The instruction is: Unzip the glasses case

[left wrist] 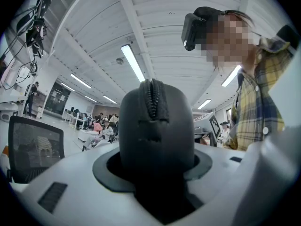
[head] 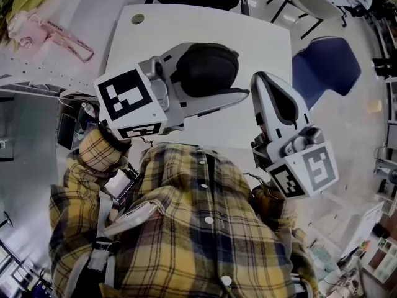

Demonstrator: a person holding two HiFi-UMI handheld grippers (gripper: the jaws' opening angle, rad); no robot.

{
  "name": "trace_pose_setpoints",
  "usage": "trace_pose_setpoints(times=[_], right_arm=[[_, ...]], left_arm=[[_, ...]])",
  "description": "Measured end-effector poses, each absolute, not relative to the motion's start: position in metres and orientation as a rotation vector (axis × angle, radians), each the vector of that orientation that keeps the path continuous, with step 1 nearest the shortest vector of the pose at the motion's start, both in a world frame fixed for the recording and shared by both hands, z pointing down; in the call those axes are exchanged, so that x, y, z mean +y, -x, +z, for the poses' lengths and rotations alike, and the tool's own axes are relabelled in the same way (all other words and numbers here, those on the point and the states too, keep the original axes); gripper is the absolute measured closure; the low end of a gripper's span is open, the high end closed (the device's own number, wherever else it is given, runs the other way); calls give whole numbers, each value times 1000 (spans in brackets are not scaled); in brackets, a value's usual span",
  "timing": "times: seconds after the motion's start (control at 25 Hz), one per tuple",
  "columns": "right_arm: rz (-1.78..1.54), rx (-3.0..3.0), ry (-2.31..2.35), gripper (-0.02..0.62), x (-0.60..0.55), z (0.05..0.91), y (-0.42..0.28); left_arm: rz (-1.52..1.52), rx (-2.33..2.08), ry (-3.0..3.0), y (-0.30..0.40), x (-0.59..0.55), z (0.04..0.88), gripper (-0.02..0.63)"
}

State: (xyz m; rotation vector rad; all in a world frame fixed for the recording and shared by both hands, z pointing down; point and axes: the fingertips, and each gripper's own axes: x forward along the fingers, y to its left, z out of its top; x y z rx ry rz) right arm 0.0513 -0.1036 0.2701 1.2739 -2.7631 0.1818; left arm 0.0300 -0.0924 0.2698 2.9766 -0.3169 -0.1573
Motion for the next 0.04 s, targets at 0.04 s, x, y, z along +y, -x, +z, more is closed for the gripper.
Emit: trace_pose_setpoints(times=[0.04], right_arm=[[180,-2763,-1274,597,-104,270,-51]], left_arm=[[-157,-315,-2978,-30,-93,270,364]])
